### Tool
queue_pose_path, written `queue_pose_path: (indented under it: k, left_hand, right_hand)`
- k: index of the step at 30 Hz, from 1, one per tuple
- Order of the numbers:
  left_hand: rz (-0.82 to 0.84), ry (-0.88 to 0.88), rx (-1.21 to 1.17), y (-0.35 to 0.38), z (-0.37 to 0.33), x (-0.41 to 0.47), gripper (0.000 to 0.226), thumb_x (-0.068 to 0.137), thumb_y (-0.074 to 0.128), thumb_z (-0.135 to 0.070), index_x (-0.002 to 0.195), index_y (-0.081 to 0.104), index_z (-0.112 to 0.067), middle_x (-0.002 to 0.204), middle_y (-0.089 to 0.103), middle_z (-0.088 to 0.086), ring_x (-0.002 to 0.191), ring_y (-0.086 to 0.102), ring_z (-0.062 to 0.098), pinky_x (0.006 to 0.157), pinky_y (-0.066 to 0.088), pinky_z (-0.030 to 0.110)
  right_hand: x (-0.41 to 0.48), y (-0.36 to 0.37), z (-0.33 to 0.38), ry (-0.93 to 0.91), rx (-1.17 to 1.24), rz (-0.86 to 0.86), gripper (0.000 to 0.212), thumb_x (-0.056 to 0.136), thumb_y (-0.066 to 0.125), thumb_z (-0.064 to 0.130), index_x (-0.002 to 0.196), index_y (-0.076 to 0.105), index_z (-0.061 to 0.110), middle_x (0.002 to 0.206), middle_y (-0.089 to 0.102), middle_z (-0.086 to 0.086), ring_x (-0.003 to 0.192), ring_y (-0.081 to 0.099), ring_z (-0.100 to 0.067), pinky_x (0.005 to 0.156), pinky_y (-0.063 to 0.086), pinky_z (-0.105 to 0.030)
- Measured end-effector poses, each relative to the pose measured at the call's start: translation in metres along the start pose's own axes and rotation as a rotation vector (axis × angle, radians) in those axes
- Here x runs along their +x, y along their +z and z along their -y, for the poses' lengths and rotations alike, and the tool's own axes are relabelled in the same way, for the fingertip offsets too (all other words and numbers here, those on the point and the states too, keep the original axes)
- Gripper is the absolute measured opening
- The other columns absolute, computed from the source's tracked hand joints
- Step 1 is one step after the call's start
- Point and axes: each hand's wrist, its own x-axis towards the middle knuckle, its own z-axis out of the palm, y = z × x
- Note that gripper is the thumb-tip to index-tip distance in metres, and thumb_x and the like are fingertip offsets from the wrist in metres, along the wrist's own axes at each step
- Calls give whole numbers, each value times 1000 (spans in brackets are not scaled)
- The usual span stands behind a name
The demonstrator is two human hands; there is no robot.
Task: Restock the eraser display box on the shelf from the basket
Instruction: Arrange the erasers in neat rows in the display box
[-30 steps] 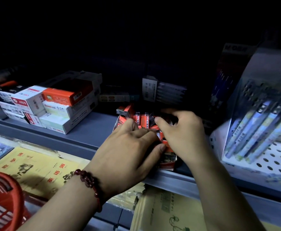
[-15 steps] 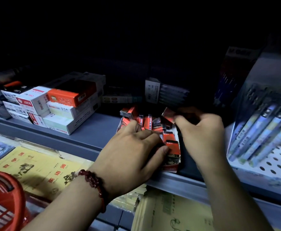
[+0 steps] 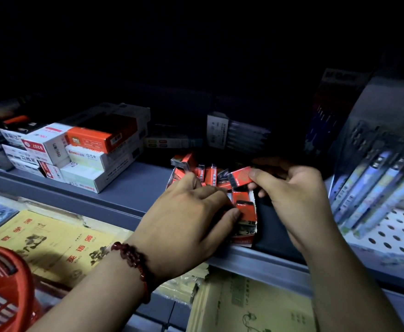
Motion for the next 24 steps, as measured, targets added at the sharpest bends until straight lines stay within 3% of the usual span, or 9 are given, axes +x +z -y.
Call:
queue_pose_path:
  k: [4, 10, 13, 16, 19, 22, 24]
  left_hand:
    - [9, -17, -11, 2, 2, -1, 56, 102, 22, -59, 117, 66, -28, 107, 67, -15, 90, 42, 17, 86, 42, 33]
    - [-11, -27, -55, 3, 6, -1, 50, 100, 27, -62, 110, 66, -33, 103, 64, -17, 92, 44, 14, 87, 42, 31]
    - [-66, -63, -127, 5, 7, -2, 41, 96, 38, -63, 114, 64, -37, 105, 63, -21, 99, 48, 8, 87, 46, 31]
    - [-133, -197, -476, 6, 9, 0, 26, 90, 59, -52, 111, 60, -37, 104, 68, -21, 105, 58, 4, 90, 52, 36]
    - [-220, -293, -773, 4, 13, 3, 20, 90, 75, -26, 101, 58, -29, 99, 75, -15, 82, 65, 7, 80, 56, 36]
    - [-263, -291, -788, 3, 16, 3, 29, 85, 79, -20, 102, 58, -28, 95, 75, -14, 69, 54, 7, 67, 47, 23]
    - [-285, -286, -762, 5, 17, 3, 26, 85, 79, -23, 103, 61, -30, 91, 73, -14, 67, 51, 2, 64, 45, 19]
  right_hand:
    - [0, 0, 0, -19, -18, 19, 15, 91, 72, 10, 82, 77, 21, 59, 69, 17, 54, 59, 6, 63, 45, -17]
    - [0, 0, -2, -35, -34, 59, 18, 95, 69, 8, 84, 77, 20, 61, 71, 17, 50, 58, 8, 56, 46, -9]
    - [0, -2, -3, -26, -24, 44, 14, 94, 70, 13, 84, 76, 21, 59, 69, 13, 53, 59, 3, 64, 49, -20]
    - [0, -3, -2, -19, -1, 59, 9, 94, 71, 16, 88, 77, 17, 68, 74, -1, 62, 63, -10, 74, 54, -38]
    - [-1, -2, 3, -24, 95, 131, 8, 91, 70, 3, 94, 75, 9, 78, 76, -15, 65, 66, -19, 75, 55, -38]
    - [-3, 0, 5, -44, 107, 192, 9, 88, 74, 1, 94, 75, 8, 80, 76, -16, 68, 69, -28, 74, 56, -41]
    - [-5, 2, 5, -60, 76, 211, 8, 86, 76, 2, 87, 76, 10, 78, 76, -13, 63, 67, -25, 69, 55, -40]
